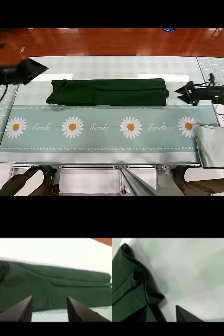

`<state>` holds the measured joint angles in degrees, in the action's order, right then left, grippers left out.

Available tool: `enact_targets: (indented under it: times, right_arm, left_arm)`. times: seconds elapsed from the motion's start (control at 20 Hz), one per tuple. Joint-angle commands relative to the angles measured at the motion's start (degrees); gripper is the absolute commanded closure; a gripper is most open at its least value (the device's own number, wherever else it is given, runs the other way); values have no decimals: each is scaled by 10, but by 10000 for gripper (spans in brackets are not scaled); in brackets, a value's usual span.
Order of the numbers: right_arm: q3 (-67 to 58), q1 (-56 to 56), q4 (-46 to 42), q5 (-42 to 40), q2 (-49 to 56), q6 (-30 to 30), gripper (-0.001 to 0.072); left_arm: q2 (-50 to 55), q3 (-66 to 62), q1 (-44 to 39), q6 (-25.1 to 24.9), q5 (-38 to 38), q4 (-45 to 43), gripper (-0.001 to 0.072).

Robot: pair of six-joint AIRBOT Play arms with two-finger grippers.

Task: Fold the shirts.

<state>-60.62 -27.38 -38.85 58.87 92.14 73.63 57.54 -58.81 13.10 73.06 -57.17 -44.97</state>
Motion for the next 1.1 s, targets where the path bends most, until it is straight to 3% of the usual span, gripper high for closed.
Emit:
enact_targets:
  times: [0.0,0.25,0.3,0.4,0.45,0.5,0.6,0.85,1.05]
  right_arm:
    - [-5,40,54,-8,55,-11,291]
    - [-71,115,74,-9,113,10,294]
    - [-82,131,74,-10,121,11,331]
    - [-100,156,74,-8,120,-4,683]
    - [-111,162,73,5,113,-14,686]
    - [-117,161,73,21,101,-15,686]
    - [-117,149,44,59,52,-23,686]
    - [-82,142,-137,103,-159,26,686]
    - [-21,142,-162,139,-344,46,686]
  left_arm:
    - [-34,68,-17,-2,25,0,199]
    - [-8,71,-29,-2,27,0,199]
    - [-2,71,-32,-2,27,0,199]
    - [11,71,-39,-2,26,0,200]
    - [15,71,-42,-2,26,0,201]
    - [17,71,-45,-1,24,0,250]
    - [17,71,-58,-11,22,0,688]
    - [54,63,-179,-14,99,0,691]
    - [183,-10,-332,-14,119,0,691]
